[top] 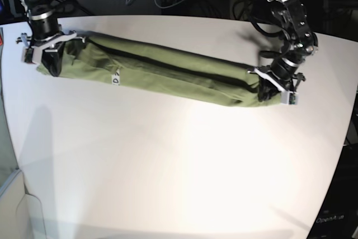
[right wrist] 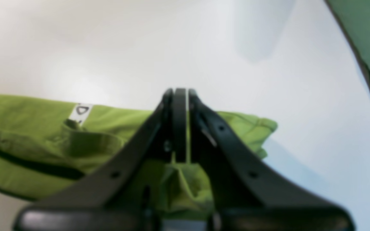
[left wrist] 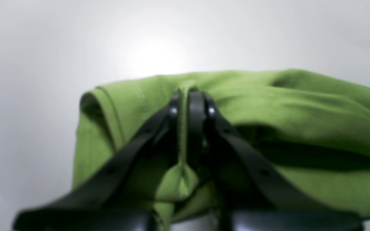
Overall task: Fold the T-shirt properly
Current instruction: 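Pull the strip ends apart with both grippers to straighten it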
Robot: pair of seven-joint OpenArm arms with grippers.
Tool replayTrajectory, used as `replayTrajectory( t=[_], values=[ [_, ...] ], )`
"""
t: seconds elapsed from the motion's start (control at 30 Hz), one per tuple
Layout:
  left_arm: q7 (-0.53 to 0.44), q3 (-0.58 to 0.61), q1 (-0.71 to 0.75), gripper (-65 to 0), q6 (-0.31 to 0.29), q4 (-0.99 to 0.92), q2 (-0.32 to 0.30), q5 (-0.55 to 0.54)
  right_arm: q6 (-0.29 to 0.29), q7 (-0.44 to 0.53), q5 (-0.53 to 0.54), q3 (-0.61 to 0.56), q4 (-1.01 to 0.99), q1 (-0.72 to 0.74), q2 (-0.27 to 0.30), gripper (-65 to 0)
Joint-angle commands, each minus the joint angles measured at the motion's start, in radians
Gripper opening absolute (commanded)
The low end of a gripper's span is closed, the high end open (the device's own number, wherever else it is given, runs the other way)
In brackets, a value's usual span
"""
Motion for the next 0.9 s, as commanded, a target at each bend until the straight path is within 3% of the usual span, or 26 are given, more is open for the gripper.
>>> replayTrajectory(
  t=[0.0, 0.23, 0.87],
  values=[
    [0.048, -0.011, 0.005, -63.2, 0.005, 0.025, -0.004, 0.039, 0.000, 0.024, 0.013, 0.003, 0.015, -0.003, 0.003, -64.1],
    [0.048, -0.099, 0.006, -63.2, 0.005, 0.164, 0.019, 0.039, 0.000, 0.024, 0.013, 0.001, -0.009, 0.000, 0.003, -64.1],
    [0.039, -0.099, 0.083, -63.3, 0.005, 0.335, 0.020, 0.039, 0.000, 0.024, 0.013, 0.003, -0.020, 0.000, 0.003, -64.1]
  ],
)
